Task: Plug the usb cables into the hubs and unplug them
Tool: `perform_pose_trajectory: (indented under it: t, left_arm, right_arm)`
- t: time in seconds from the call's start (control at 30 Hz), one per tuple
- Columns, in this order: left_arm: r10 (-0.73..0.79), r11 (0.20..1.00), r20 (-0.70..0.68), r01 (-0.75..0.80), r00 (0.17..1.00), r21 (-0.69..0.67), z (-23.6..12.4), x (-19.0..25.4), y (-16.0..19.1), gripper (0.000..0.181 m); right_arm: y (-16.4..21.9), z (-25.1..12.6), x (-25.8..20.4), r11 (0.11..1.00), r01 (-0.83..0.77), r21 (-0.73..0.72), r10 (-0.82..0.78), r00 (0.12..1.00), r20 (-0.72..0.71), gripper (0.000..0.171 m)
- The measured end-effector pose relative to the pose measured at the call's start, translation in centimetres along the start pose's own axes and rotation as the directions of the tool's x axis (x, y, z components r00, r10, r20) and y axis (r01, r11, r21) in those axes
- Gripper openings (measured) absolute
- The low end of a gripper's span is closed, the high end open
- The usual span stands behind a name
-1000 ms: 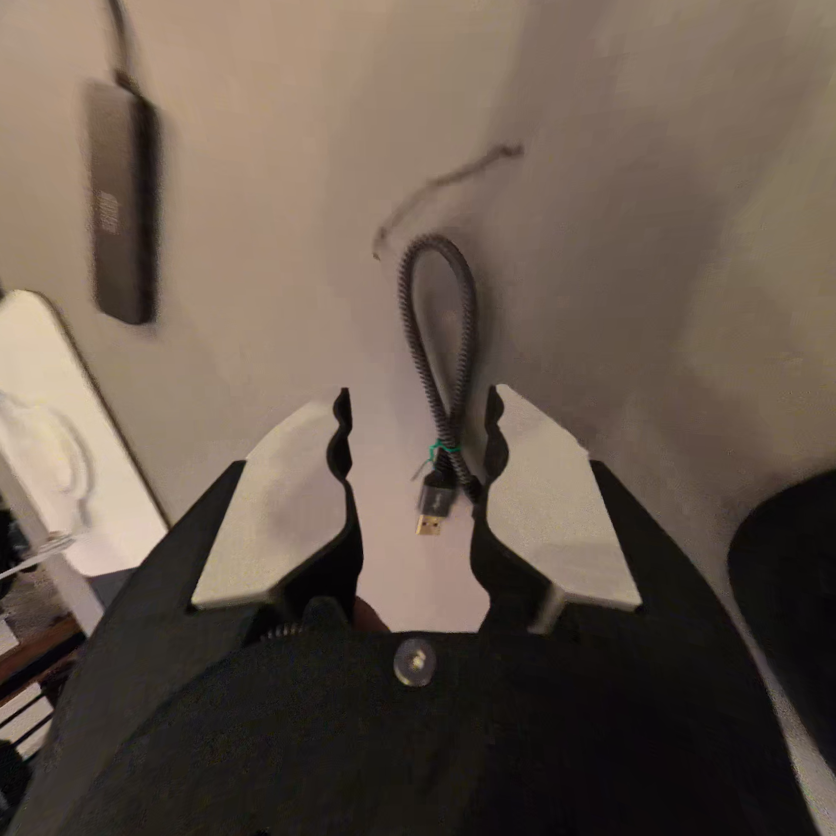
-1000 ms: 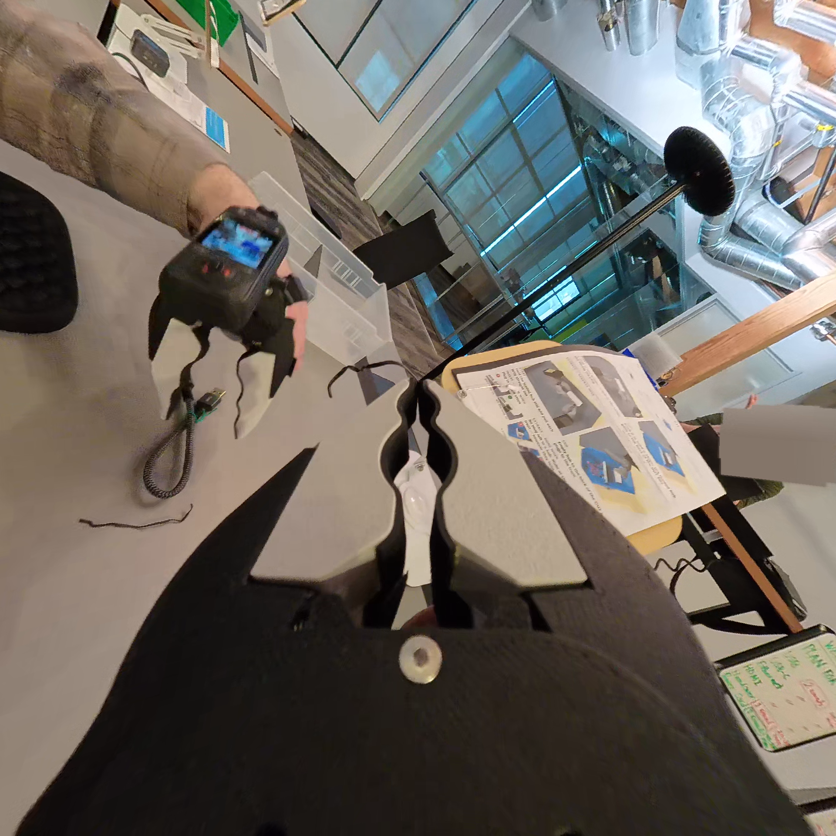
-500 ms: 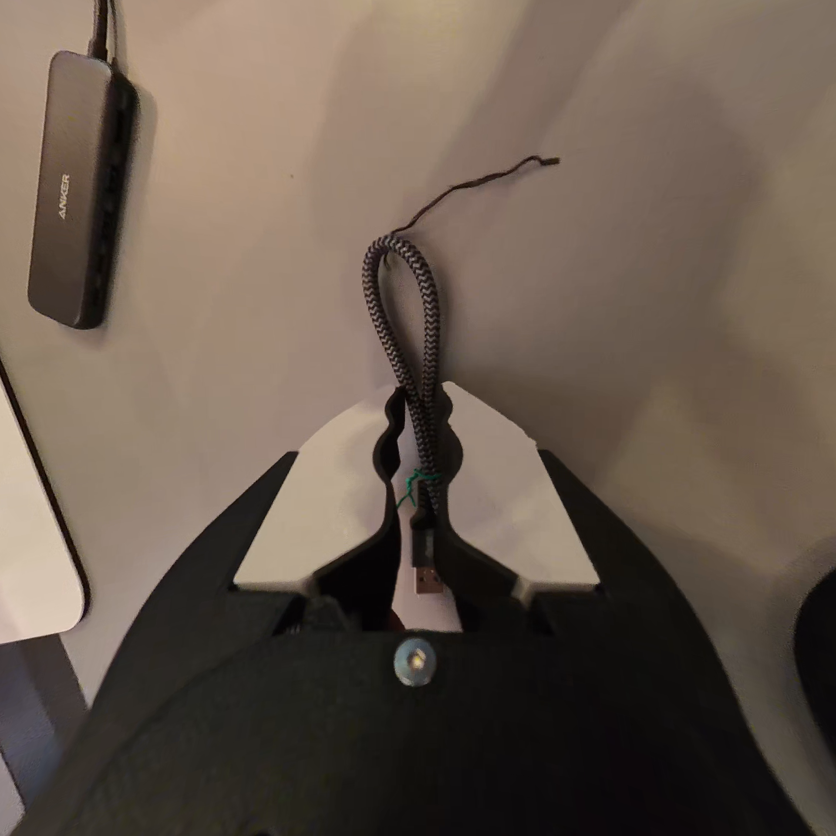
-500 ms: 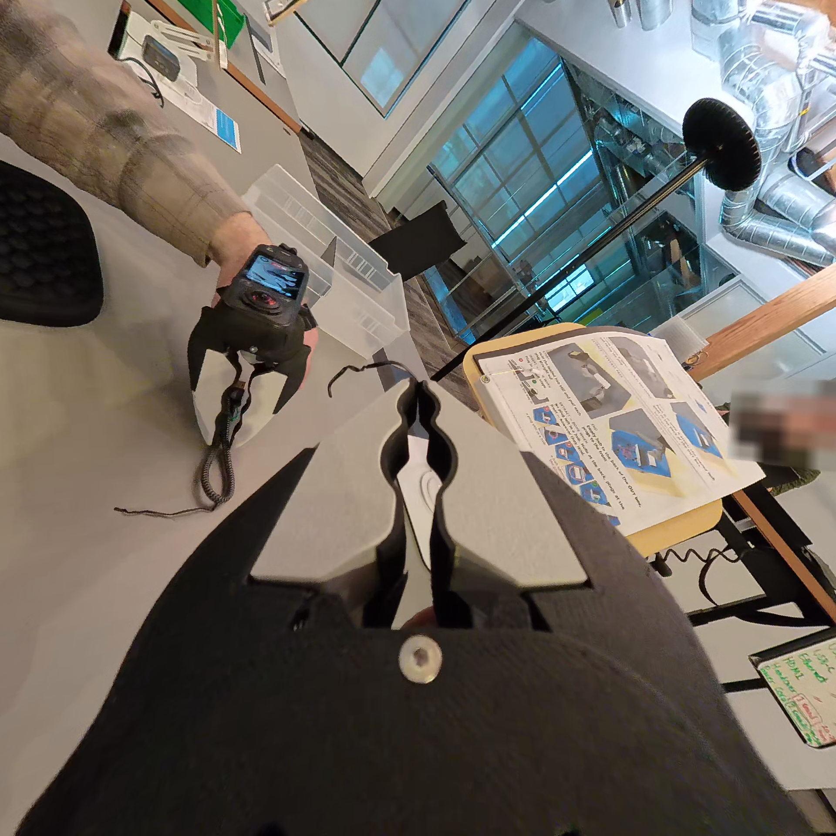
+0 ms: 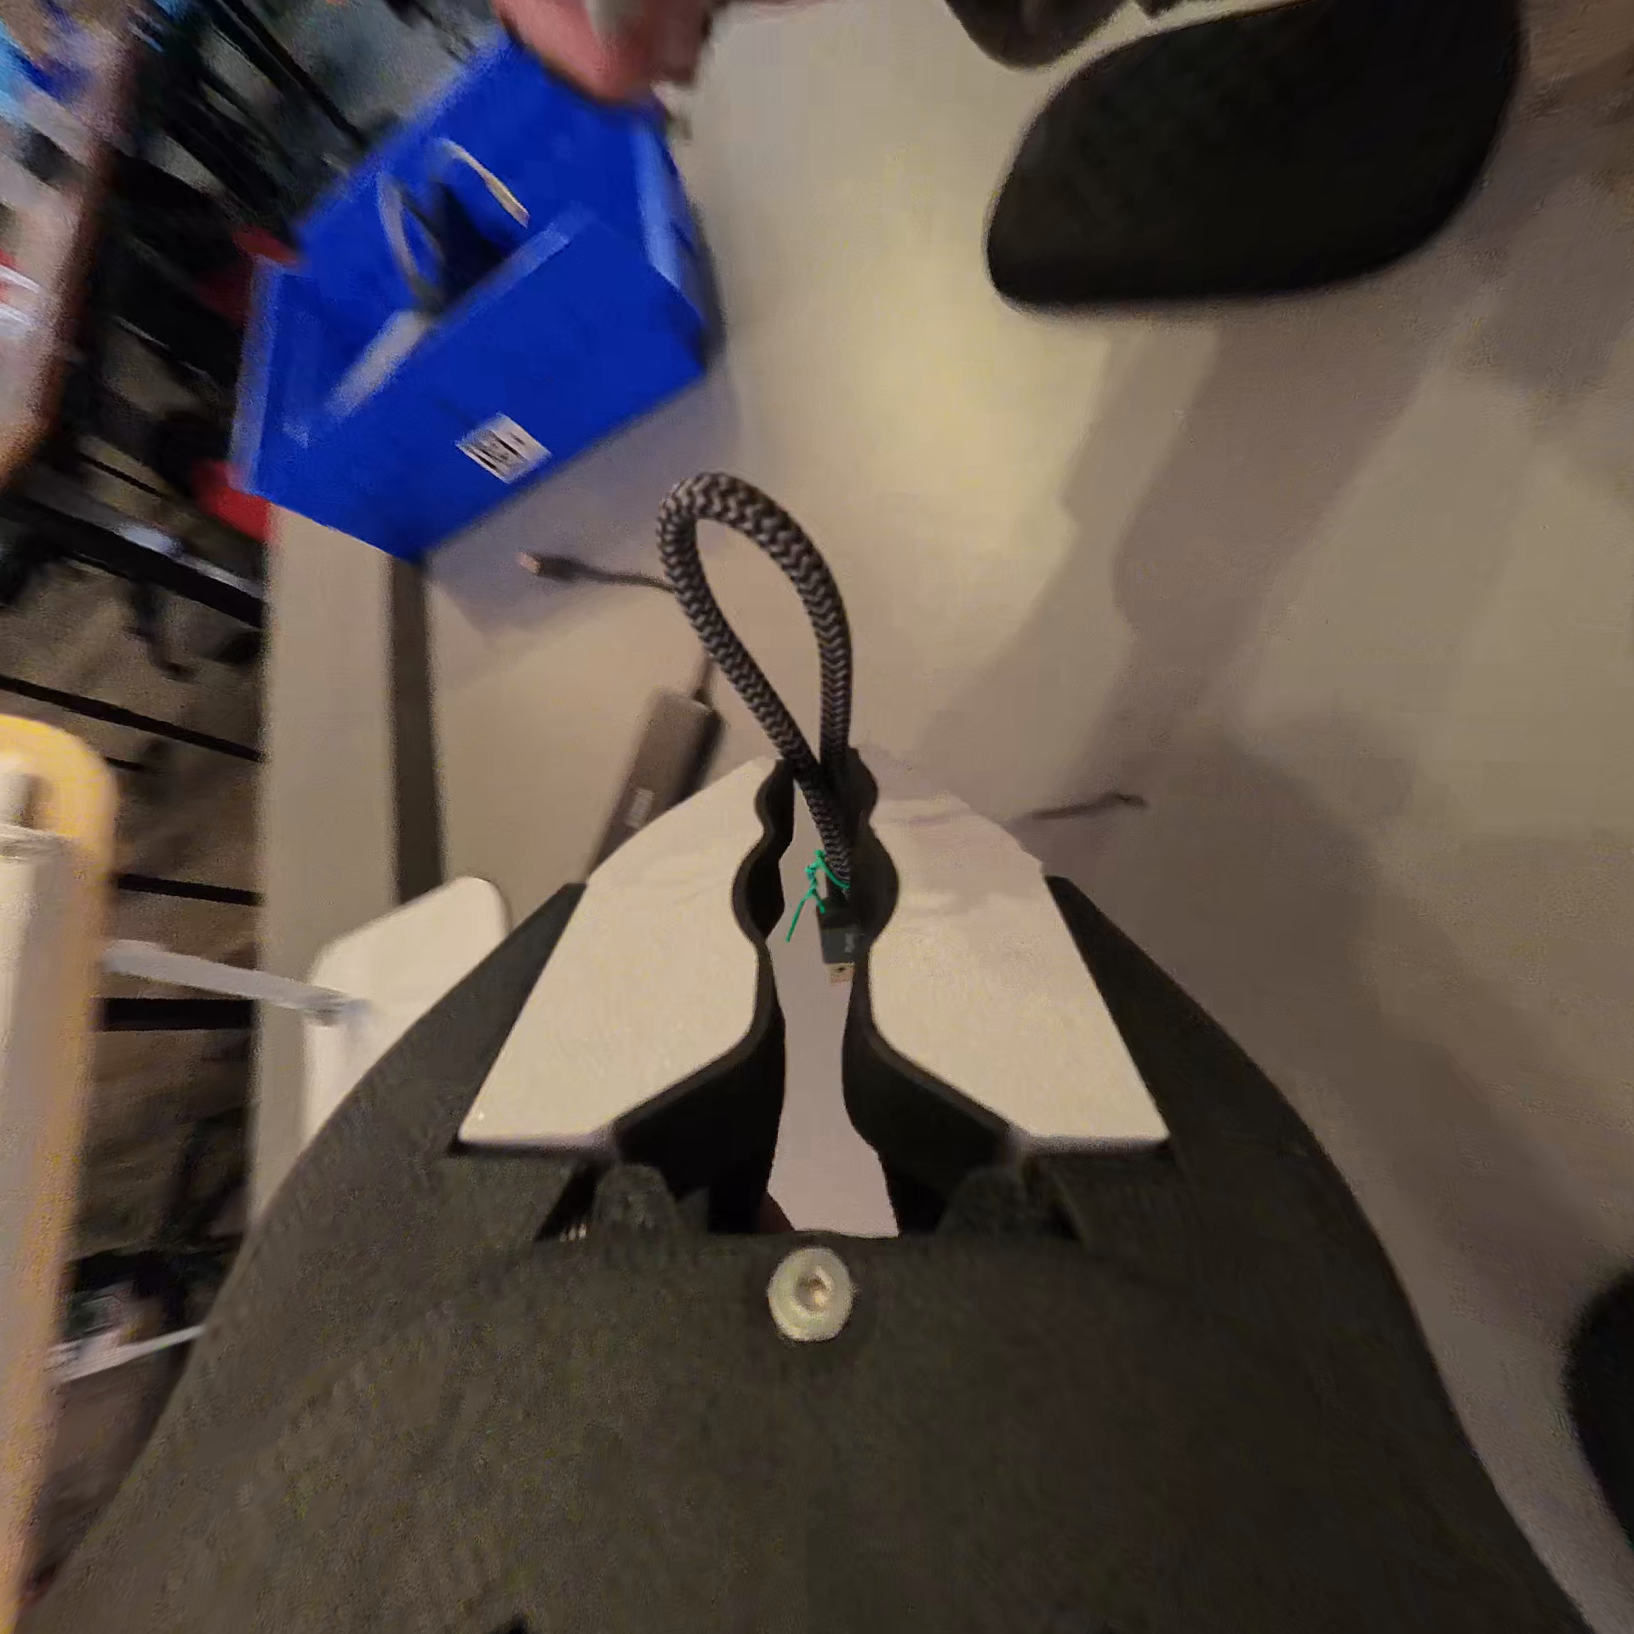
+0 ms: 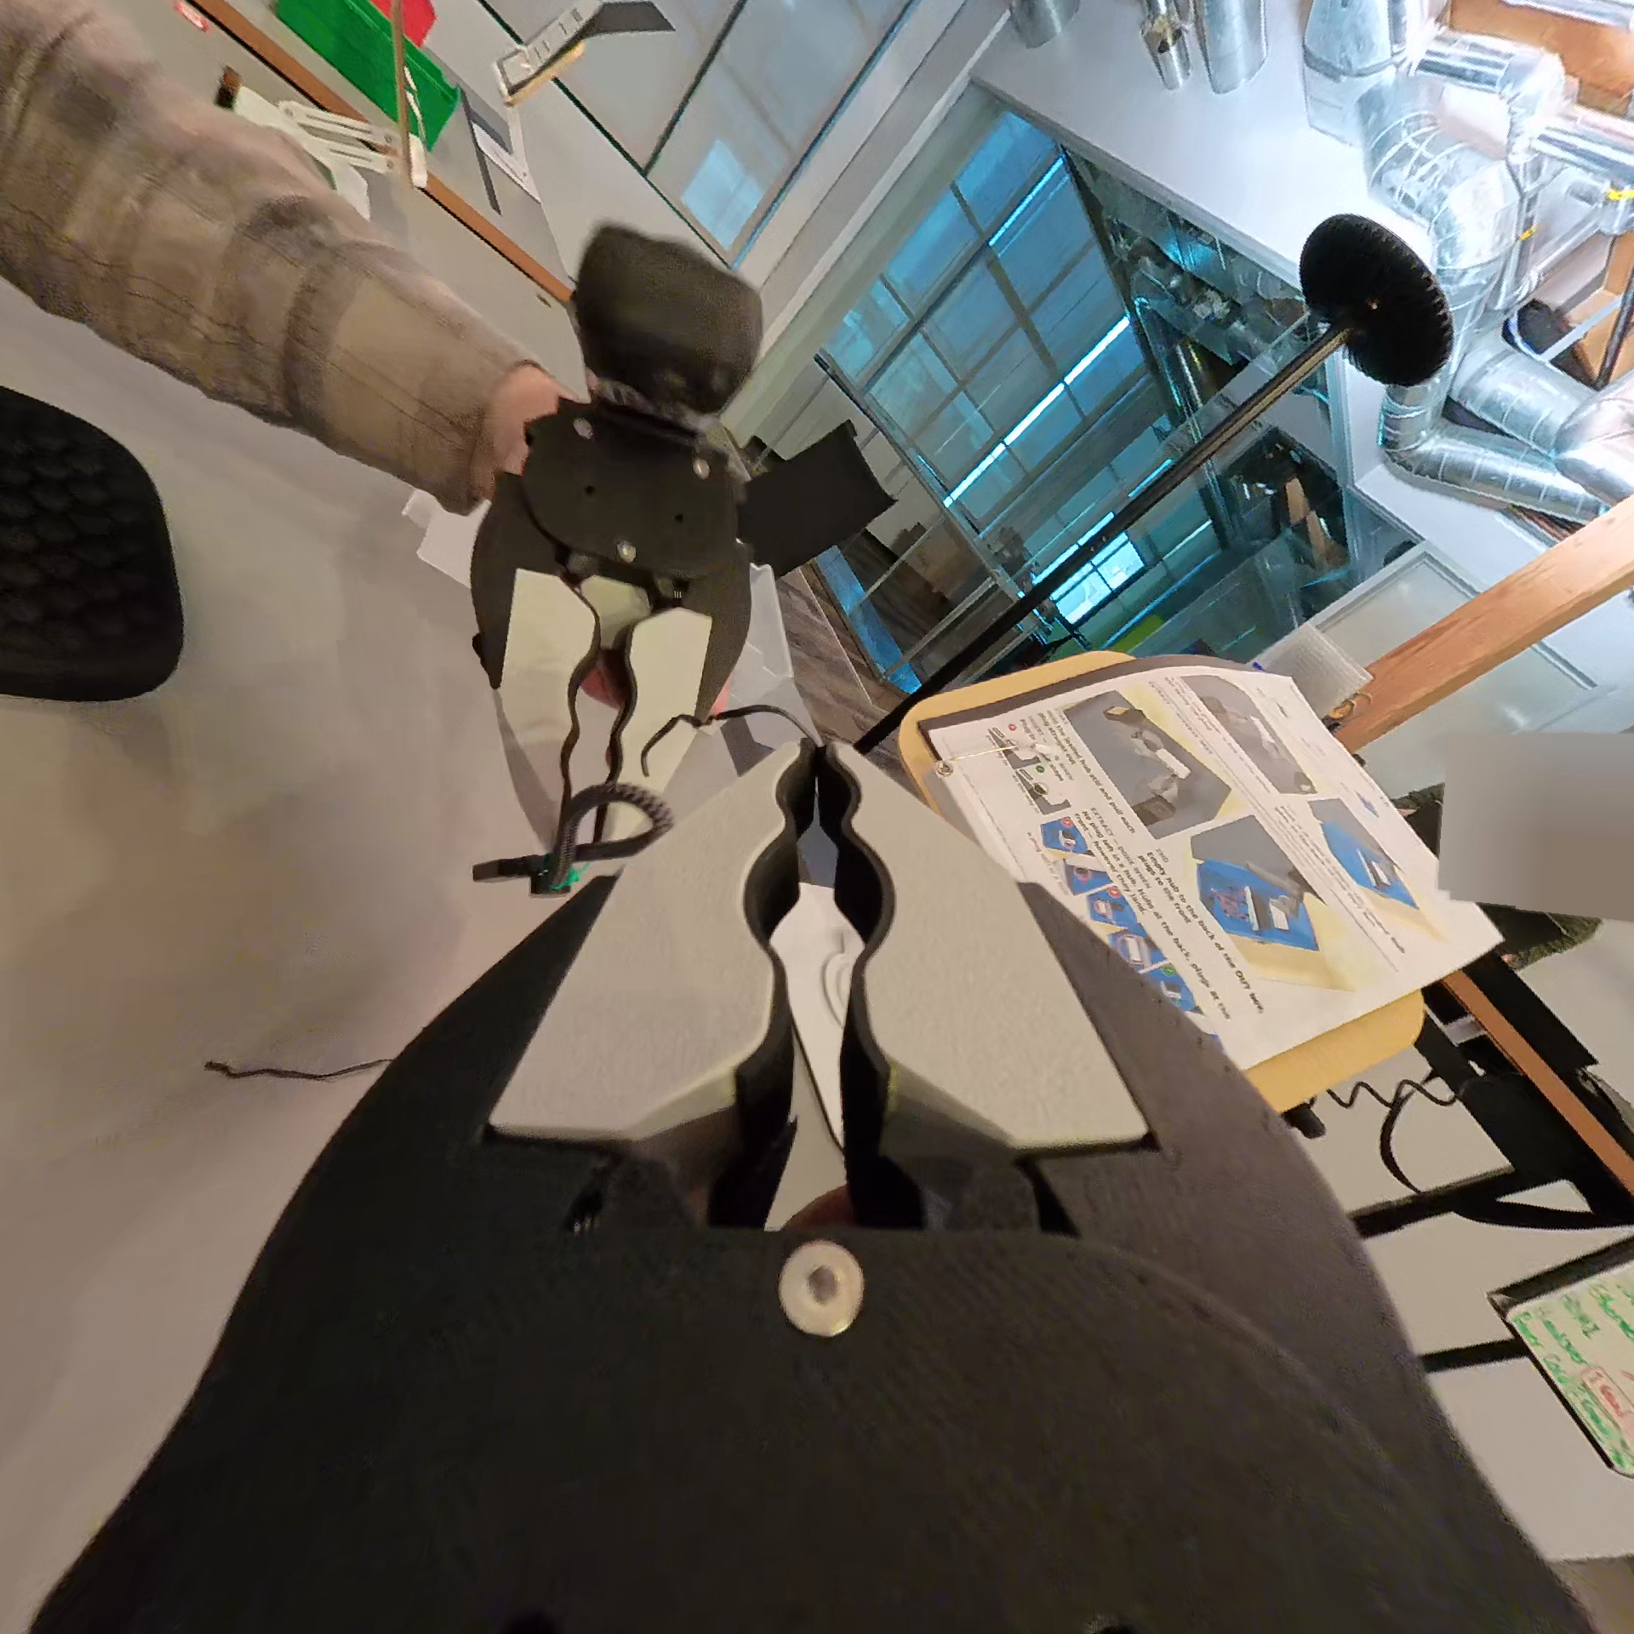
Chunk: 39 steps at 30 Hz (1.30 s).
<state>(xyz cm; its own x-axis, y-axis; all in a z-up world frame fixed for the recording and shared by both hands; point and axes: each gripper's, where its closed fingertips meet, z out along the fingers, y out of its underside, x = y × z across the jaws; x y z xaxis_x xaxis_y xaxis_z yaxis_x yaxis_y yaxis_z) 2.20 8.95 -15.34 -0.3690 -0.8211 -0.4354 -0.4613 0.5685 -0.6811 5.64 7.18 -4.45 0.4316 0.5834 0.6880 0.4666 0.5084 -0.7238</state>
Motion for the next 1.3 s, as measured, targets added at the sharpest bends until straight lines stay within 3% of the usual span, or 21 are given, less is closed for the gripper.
perform_pose_trajectory:
  t: [0.23, 0.37, 0.63, 0.8, 1.23, 1.3]
  left_arm:
    - [0.126, 0.987, 0.375, -0.154, 0.919, 0.046, -0.6, -4.5, -5.3, 0.011]
    - [0.248, 0.964, 0.518, -0.263, 0.819, -0.046, -0.4, -6.8, -6.6, 0.009]
    - [0.411, 0.901, 0.605, -0.407, 0.682, -0.153, -0.1, -9.6, -10.1, 0.004]
    - [0.398, 0.896, 0.661, -0.425, 0.636, -0.131, -0.5, -10.8, -11.3, 0.004]
    - [0.356, 0.913, 0.685, -0.393, 0.636, -0.111, -1.4, -11.2, -11.0, 0.0]
    - [0.358, 0.925, 0.625, -0.357, 0.694, -0.133, -0.7, -10.9, -9.6, 0.0]
  right_arm:
    - [-0.6, -0.2, 3.7, 0.996, -0.019, -0.085, 0.013, 0.998, -0.069, 0.0]
    - [-0.6, -0.9, 5.9, 0.989, -0.021, -0.146, 0.008, 0.996, -0.092, 0.0]
    - [-1.0, -1.7, 7.6, 0.973, 0.042, -0.226, -0.057, 0.997, -0.059, 0.0]
    - [-0.9, -2.2, 8.2, 0.965, 0.068, -0.254, -0.085, 0.995, -0.06, 0.0]
    - [0.4, -1.8, 8.2, 0.902, 0.21, -0.378, -0.244, 0.969, -0.044, 0.0]
    - [0.3, -2.0, 8.0, 0.913, 0.193, -0.36, -0.224, 0.973, -0.048, 0.0]
